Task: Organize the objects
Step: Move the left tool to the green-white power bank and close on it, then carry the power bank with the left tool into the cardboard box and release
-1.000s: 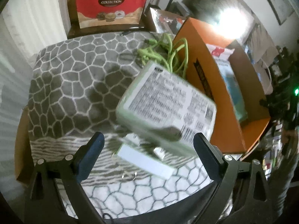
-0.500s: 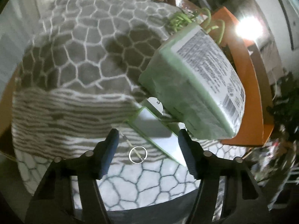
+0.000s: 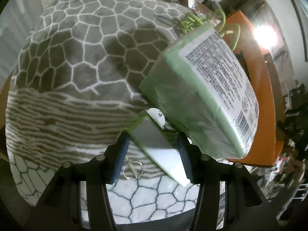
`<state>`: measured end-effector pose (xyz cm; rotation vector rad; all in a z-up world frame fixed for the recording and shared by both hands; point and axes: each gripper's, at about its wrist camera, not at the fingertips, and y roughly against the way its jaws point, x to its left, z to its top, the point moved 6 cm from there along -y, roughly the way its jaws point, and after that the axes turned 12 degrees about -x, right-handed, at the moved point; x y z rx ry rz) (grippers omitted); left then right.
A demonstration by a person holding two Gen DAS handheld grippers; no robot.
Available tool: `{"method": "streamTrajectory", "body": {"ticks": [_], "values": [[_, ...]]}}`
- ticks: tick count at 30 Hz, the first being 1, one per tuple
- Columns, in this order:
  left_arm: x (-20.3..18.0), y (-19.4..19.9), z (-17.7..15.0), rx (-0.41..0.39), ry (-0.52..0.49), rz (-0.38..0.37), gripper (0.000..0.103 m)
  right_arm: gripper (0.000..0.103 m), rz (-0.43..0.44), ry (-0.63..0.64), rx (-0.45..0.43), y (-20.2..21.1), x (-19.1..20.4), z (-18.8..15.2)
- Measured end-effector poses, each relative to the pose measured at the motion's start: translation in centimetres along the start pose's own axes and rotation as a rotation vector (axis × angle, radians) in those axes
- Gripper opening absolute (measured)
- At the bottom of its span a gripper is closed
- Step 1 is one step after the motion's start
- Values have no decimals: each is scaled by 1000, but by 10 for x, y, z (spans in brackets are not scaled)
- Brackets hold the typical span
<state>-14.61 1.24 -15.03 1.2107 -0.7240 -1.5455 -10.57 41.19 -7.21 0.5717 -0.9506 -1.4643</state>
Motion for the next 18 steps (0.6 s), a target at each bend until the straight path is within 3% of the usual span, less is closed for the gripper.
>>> {"method": "streamTrajectory", "body": {"ticks": [5, 18], "values": [[-11, -1, -3, -30, -71, 42, 45, 8, -1, 1, -1, 0, -1, -1], [-18, 28, -4, -74, -19, -82, 26, 8, 1, -2, -1, 0, 1, 0]]}}
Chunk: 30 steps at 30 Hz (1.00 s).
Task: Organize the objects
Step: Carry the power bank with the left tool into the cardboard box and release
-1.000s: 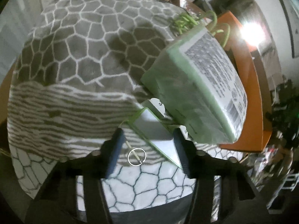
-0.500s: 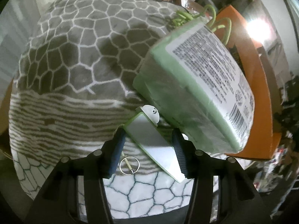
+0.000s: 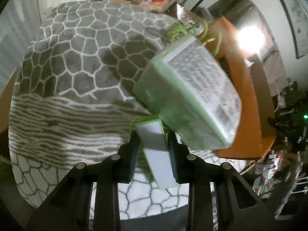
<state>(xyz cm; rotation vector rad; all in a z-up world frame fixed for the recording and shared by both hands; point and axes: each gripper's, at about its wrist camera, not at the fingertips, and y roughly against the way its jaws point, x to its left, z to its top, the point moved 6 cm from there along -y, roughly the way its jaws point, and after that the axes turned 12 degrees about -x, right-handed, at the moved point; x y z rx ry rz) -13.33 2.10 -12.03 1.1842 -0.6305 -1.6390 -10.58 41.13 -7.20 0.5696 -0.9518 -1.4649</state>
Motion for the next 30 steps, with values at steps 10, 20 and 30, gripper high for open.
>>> {"method": "streamTrajectory", "body": {"ticks": [10, 20, 30], "values": [[-6, 51, 3, -93, -43, -67, 23, 9, 0, 0, 0, 0, 0, 0], [-64, 98, 19, -162, -158, -160, 23, 9, 2, -1, 0, 0, 0, 0], [-138, 96, 47, -163, -261, -212, 23, 9, 2, -1, -1, 0, 1, 0]]}}
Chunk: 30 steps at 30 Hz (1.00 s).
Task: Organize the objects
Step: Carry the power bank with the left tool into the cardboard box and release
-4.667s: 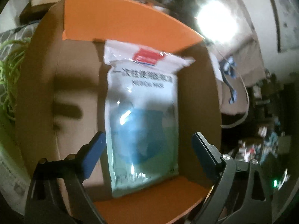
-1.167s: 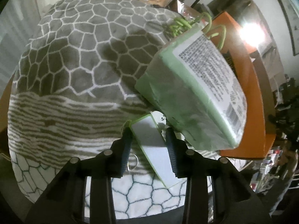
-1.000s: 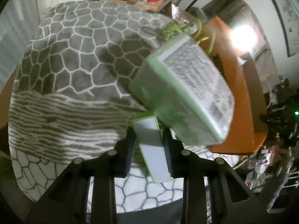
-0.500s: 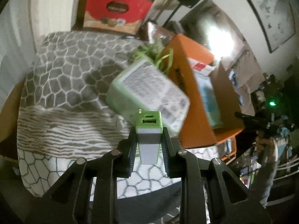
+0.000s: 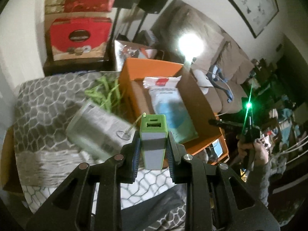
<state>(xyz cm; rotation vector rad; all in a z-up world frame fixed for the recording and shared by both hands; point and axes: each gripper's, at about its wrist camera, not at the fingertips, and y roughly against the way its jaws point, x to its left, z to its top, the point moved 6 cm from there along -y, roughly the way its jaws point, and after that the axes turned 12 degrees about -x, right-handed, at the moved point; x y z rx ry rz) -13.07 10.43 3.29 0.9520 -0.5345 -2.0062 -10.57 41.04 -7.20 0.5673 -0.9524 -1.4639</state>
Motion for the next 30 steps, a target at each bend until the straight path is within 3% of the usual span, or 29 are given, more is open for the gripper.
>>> {"method": "streamTrajectory", "body": {"ticks": [8, 15, 20, 30], "values": [[-29, -52, 13, 73, -19, 2, 23, 9, 1, -1, 0, 0, 1, 0], [-43, -104, 3, 183, -71, 71, 23, 9, 1, -1, 0, 0, 0, 0], [-42, -134, -15, 262, -89, 117, 23, 9, 3, -3, -1, -1, 1, 0], [-28, -172, -34, 324, -46, 204, 23, 9, 6, -6, -2, -2, 4, 0]]}}
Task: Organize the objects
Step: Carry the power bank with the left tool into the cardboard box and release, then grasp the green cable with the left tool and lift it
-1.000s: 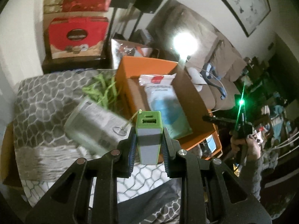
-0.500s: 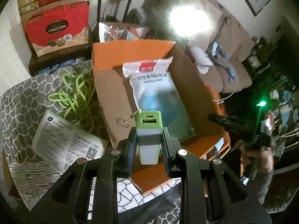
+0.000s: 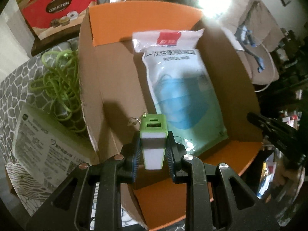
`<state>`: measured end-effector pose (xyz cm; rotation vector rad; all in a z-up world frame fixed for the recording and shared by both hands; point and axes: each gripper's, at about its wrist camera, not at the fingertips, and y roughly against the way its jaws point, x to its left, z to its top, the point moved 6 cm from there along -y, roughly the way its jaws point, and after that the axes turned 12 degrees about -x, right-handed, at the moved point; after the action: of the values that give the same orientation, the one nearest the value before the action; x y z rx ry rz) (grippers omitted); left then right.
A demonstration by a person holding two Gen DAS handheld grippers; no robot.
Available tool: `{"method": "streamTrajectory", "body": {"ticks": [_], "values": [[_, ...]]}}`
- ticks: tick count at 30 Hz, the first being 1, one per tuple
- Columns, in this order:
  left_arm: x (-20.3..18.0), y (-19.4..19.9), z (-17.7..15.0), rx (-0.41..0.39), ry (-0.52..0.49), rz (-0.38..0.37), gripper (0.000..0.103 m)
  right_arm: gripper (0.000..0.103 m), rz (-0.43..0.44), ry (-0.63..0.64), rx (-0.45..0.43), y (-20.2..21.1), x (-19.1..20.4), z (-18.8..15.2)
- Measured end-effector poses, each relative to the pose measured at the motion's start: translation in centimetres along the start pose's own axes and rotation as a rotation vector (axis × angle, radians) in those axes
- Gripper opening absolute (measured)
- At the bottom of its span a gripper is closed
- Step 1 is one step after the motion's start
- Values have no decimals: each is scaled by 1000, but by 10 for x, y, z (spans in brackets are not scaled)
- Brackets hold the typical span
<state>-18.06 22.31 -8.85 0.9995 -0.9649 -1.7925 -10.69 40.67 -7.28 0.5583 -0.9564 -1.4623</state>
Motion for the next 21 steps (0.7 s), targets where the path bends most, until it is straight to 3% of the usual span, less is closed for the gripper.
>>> {"method": "streamTrajectory", "body": {"ticks": [12, 14, 16, 20, 21], "values": [[-3, -12, 10, -5, 11, 66, 23, 9, 0, 0, 0, 0, 0, 0], [-4, -12, 11, -4, 16, 59, 29, 9, 1, 0, 0, 0, -1, 0], [-3, -8, 12, -11, 21, 46, 42, 9, 1, -1, 0, 0, -1, 0], [-2, 17, 17, -78, -15, 27, 47, 9, 2, -1, -1, 0, -1, 0], [0, 23, 18, -95, -22, 22, 61, 9, 2, -1, -1, 0, -1, 0]]}}
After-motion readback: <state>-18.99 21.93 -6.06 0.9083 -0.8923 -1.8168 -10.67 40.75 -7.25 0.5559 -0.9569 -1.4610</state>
